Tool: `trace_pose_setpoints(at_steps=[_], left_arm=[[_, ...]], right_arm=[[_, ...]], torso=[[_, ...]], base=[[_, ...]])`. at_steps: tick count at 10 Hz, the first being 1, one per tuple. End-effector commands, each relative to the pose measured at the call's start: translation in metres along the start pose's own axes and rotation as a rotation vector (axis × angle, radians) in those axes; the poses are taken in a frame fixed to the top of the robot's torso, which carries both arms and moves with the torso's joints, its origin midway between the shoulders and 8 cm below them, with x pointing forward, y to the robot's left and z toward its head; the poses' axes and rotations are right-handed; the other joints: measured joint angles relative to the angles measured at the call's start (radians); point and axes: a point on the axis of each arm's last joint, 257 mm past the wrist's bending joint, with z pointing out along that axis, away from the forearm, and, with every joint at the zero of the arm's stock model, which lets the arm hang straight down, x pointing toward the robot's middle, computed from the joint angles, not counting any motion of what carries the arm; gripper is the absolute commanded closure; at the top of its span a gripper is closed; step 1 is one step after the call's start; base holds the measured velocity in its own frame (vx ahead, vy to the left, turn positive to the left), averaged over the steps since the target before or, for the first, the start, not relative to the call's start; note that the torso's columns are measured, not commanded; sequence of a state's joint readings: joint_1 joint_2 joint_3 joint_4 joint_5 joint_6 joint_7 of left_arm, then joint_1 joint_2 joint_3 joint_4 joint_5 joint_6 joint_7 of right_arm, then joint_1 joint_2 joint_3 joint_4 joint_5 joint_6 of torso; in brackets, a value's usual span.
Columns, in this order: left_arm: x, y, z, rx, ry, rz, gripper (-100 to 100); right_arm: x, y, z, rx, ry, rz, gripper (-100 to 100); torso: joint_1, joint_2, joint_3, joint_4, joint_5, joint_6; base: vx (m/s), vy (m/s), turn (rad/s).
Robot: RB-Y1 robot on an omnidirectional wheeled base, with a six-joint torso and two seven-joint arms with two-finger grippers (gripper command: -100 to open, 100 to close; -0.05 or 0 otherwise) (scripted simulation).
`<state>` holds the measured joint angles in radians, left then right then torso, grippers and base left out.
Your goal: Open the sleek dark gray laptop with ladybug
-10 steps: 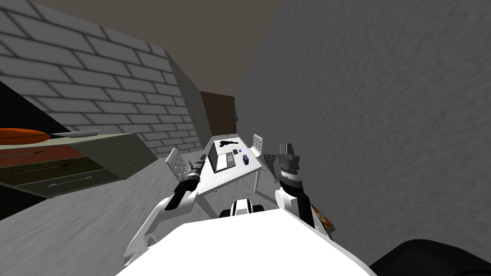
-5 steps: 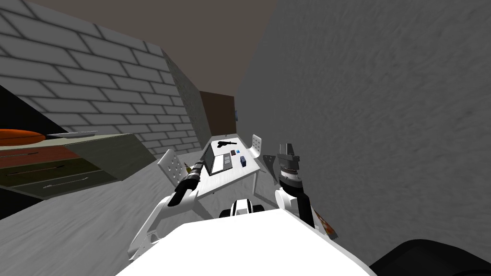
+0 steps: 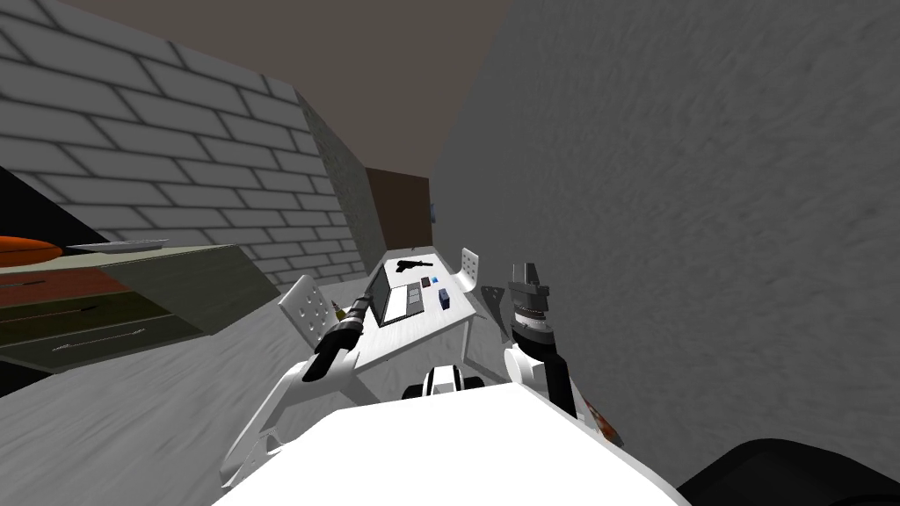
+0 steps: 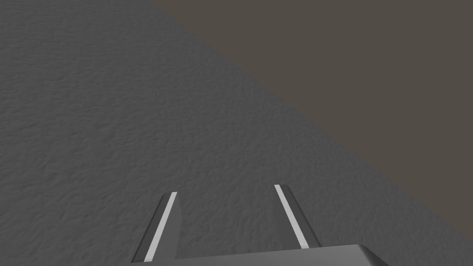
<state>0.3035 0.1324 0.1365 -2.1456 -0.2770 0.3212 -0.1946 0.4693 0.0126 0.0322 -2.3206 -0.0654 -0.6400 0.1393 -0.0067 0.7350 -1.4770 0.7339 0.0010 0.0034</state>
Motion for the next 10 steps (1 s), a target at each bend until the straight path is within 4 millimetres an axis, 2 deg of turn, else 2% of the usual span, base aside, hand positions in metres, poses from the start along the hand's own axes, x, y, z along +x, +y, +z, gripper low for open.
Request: trace_pose_setpoints(at_steps=[1,4,5,6,10], left_arm=[[-0.003,0.012,-0.004,-0.017,0.006,0.146,100],[-0.01,0.021,-0.009,-0.026,0.005,0.304,100],[-0.013,0.02,-0.008,-0.024,-0.002,0.283,100],[-0.011,0.031,-0.003,-0.028,0.002,0.373,100],[-0.007,0.047,0.003,-0.028,0.01,0.495,100]], right_arm=[[0.0,0.0,0.0,0.0,0.0,0.0,0],[0.0,0.0,0.0,0.0,0.0,0.0,0],[0.0,0.0,0.0,0.0,0.0,0.0,0],[0.0,0.0,0.0,0.0,0.0,0.0,0],[0.0,0.0,0.0,0.0,0.0,0.0,0]], torso=[[-0.002,-0.003,-0.002,-0.001,0.0,0.002],[0.005,-0.004,-0.002,-0.001,0.002,0.003],[0.006,-0.002,-0.002,0.001,0.002,0.002],[0.01,0.001,0.0,0.004,0.001,-0.001],[0.011,0.002,0.002,0.002,0.003,-0.004]], base=[[0.063,-0.154,-0.015],[0.035,-0.136,-0.036],[0.005,-0.058,0.003],[0.021,-0.075,0.012],[0.022,-0.1,0.017]])
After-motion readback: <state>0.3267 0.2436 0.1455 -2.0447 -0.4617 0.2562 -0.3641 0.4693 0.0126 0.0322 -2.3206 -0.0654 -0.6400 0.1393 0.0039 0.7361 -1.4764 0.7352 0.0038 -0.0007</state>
